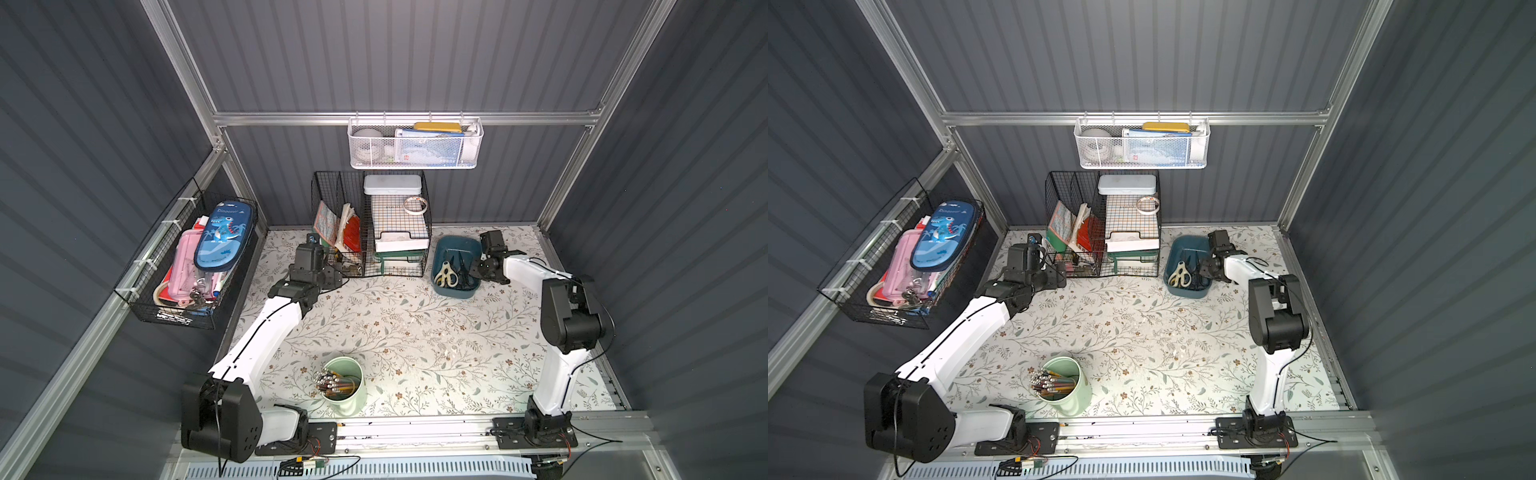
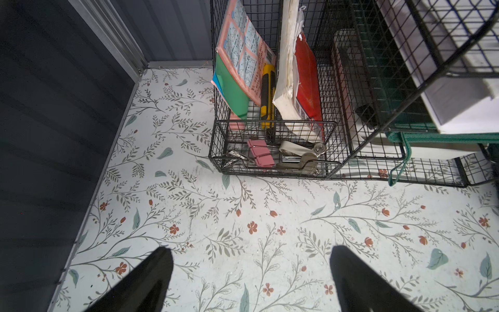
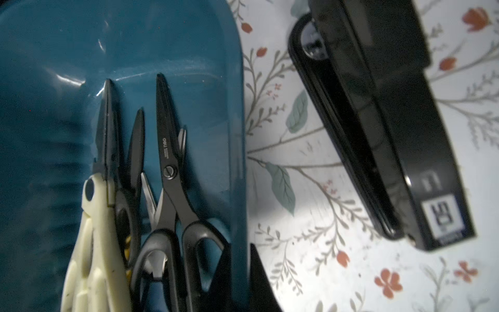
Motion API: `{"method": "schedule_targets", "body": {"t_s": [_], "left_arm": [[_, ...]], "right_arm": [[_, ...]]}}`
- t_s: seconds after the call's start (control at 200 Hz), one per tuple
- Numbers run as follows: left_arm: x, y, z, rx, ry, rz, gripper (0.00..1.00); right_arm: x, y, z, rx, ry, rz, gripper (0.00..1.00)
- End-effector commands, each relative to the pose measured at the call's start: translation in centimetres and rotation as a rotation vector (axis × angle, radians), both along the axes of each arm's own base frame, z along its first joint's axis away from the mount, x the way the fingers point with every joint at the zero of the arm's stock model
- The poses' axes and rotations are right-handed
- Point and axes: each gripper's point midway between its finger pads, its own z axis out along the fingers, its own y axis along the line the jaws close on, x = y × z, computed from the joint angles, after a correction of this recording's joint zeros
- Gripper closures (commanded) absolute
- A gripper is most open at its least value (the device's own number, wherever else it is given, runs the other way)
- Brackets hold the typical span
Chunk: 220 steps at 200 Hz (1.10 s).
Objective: Take the scissors out of the storage box
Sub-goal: Move the storage box to the center of the board, then pick up the scissors from the storage box.
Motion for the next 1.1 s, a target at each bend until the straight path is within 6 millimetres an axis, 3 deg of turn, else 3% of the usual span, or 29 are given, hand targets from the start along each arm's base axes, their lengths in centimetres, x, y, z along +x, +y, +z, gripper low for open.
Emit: {"method": "schedule_targets", "body": {"t_s": [0.0, 0.13, 0.26, 0.325, 0.49, 0.62, 0.851, 1.096], "left_arm": [[-0.8, 0.0, -0.5, -0.005, 0.019, 0.005, 0.04], [-0.7, 0.1, -0.7, 0.002, 0.024, 0.006, 0.04], [-0.7, 0.2, -0.6, 0.005, 0.021, 0.009, 0.04], [-0.6, 0.1, -0.4, 0.003, 0.017, 0.008, 0.03], [-0.4, -0.1, 0.0, -0.005, 0.015, -0.001, 0.04], [-0.3, -0.2, -0.3, -0.005, 0.025, -0.002, 0.04], [-0.4, -0.3, -0.9, -0.003, 0.047, -0.009, 0.04], [-0.3, -0.7, -1.2, 0.031, 0.08, -0.049, 0.04]], "right_arm": [[1.4, 1.0, 0.8, 0.018, 0.0, 0.075, 1.0], [1.9, 1.7, 0.0, 0.046, 0.021, 0.102, 1.0], [1.4, 1.4, 0.3, 0.041, 0.015, 0.086, 0.88], [1.2, 1.1, 1.4, 0.033, -0.006, 0.081, 0.79], [0.9, 1.3, 7.3, 0.043, -0.125, 0.097, 0.67], [1.1, 3.3, 9.4, 0.046, -0.184, 0.158, 0.61], [1.7, 8.0, 6.2, 0.058, -0.086, 0.26, 0.61], [1.5, 9.0, 2.2, 0.054, 0.014, 0.269, 0.62]]}}
